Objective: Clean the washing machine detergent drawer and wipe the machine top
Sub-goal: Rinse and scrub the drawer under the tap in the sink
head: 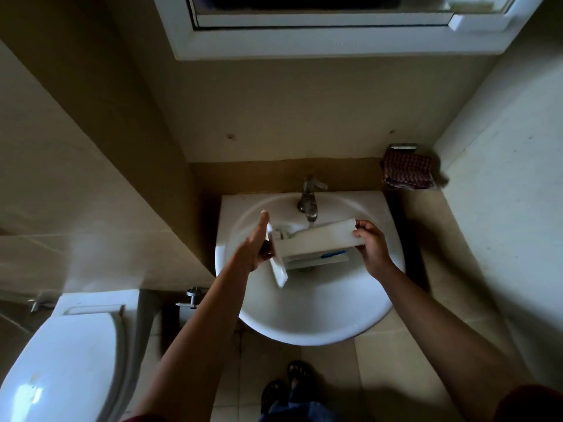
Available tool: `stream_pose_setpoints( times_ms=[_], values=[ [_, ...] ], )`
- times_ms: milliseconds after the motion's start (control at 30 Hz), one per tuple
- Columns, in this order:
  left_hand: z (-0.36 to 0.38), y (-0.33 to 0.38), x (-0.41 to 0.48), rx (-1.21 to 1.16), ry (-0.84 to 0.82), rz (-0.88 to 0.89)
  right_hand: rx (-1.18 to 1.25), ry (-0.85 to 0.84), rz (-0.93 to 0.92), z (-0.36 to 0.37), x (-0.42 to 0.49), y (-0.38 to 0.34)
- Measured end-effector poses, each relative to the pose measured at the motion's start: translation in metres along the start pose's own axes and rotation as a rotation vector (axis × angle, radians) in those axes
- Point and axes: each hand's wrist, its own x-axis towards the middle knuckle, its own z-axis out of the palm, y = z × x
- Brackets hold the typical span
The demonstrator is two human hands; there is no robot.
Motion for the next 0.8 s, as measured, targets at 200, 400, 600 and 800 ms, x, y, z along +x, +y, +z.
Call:
stream_pose_setpoints(
  times_ms=[200, 400, 600, 800],
  values=[
    [-0.004, -0.007, 0.001, -0.103, 0.05, -0.076, -0.045, -0.028, -0.021, -0.01, 0.002, 0.008],
    [0.008, -0.006, -0.002, 0.048, 0.053, -0.094, -0.314, 0.037, 0.033, -0.019, 0.005, 0.003],
    [0.007, -0.026, -0.006, 0.087, 0.103, -0.013, -0.484, -0.11, -0.002, -0.03, 0.005, 0.006],
    [0.016, -0.048, -0.016, 0.273, 0.097, -0.074, -0.64, -0.019, -0.056, -0.029, 0.006, 0.018]
  ],
)
